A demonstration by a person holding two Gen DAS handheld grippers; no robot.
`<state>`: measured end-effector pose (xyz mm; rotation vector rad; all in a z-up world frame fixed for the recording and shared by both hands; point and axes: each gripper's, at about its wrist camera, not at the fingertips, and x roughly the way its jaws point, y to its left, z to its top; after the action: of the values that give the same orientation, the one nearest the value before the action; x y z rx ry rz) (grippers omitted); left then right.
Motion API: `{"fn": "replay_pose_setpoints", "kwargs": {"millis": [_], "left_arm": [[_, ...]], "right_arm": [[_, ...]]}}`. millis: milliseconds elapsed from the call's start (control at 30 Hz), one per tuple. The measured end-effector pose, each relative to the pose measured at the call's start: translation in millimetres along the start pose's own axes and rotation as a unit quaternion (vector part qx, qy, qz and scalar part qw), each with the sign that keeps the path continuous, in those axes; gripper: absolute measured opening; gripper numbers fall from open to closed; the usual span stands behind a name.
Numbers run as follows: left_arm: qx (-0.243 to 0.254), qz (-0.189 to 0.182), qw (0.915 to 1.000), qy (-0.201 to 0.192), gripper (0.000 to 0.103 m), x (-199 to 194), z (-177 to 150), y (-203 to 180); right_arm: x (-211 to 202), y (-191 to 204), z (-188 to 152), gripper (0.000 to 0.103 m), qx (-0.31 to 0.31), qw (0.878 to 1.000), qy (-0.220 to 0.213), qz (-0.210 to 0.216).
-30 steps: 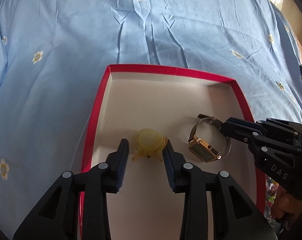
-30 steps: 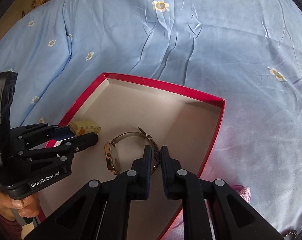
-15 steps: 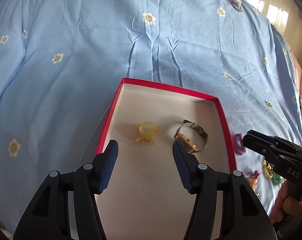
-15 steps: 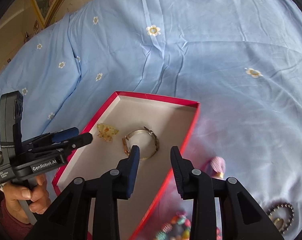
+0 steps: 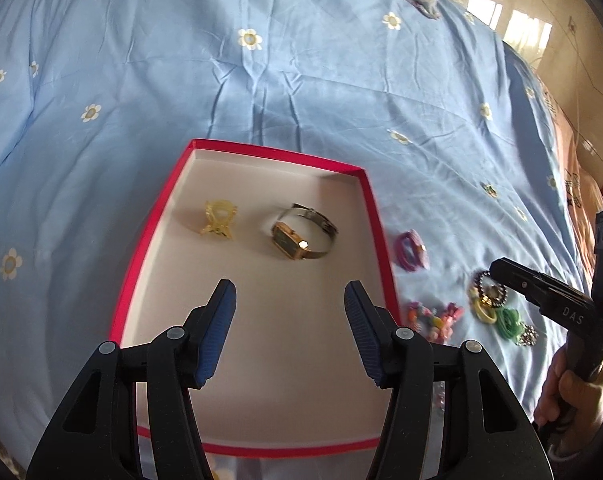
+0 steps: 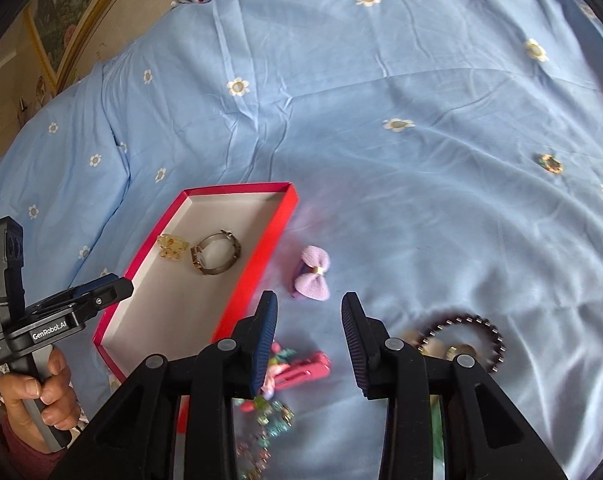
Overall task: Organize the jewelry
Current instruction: 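Move both grippers back over the jewelry pile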
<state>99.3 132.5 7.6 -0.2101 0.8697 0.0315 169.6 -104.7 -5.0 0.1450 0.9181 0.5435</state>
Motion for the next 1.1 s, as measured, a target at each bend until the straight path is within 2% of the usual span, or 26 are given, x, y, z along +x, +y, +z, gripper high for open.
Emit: {"fn": "replay_pose_setpoints", "kwargs": {"millis": [67, 433, 800, 1100], "left_arm": [[0.007, -0.010, 0.9999, 0.000, 0.056, -3, -3, -8], [0.085, -0.058, 0.9945, 0.022, 0.056, -2, -18, -66], [0.118, -0.077, 0.9889, 0.046, 0.056, 14, -32, -102], [0.136, -0.078, 0.9861, 0.057, 0.056, 33, -34, -122]], "right_arm": [[-8, -6, -3, 0.041, 0.003, 1.000, -0.005, -0.008], [-38, -43, -25, 0.041, 0.031, 0.999, -0.014, -0.039], [-47, -66, -37, 0.041, 0.049, 0.997, -0.013, -0.054], [-46, -80, -41, 0.041, 0.057, 0.996, -0.011, -0.061]]}}
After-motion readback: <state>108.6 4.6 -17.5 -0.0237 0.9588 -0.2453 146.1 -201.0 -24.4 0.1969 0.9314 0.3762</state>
